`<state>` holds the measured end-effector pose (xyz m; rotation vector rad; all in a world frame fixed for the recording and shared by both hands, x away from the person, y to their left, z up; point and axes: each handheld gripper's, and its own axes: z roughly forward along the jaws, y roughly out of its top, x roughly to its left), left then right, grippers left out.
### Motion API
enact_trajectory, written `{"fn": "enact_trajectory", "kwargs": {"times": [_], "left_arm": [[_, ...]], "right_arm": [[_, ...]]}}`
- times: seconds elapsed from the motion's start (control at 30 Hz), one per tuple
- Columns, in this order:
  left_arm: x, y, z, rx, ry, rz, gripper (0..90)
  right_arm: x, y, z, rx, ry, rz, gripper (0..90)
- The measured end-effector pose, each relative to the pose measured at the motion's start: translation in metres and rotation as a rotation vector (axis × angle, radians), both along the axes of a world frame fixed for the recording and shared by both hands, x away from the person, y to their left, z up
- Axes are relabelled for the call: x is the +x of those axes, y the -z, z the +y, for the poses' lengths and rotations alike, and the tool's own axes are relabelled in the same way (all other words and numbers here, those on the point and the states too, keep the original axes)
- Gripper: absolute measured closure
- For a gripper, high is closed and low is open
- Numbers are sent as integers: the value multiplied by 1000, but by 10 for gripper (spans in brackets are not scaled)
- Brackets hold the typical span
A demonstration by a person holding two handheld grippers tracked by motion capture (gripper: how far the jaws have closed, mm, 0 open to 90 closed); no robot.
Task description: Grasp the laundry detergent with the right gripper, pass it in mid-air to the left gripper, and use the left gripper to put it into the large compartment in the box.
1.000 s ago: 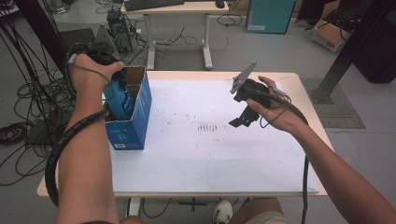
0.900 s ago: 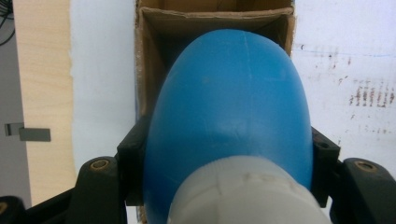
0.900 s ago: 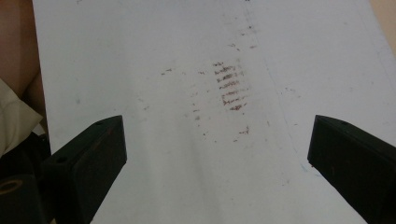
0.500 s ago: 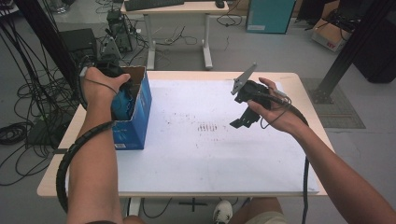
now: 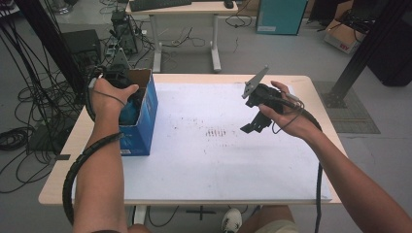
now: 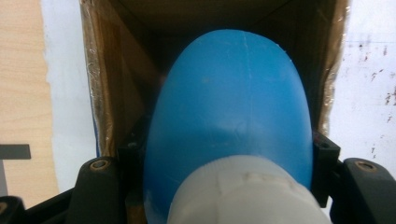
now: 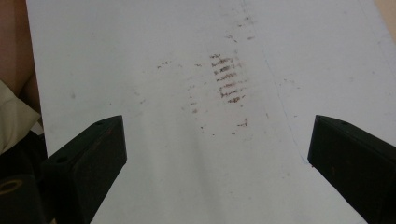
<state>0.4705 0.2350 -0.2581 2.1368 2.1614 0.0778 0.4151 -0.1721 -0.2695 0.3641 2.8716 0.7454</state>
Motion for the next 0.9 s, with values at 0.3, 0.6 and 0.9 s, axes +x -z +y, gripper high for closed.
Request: {"fn": "enact_trajectory", "kwargs": {"times": [0.3, 0.6, 0.9], "left_arm": [[-1, 11, 2, -4, -2, 1, 367], [-3, 20, 2, -3, 12, 14, 366], [-3, 21, 3, -3, 12, 8, 365]], "right_arm": [[1, 4, 1, -4, 8, 6, 45], [1, 5, 3, -12, 6, 6, 46], [1, 8, 4, -18, 15, 4, 46]]}}
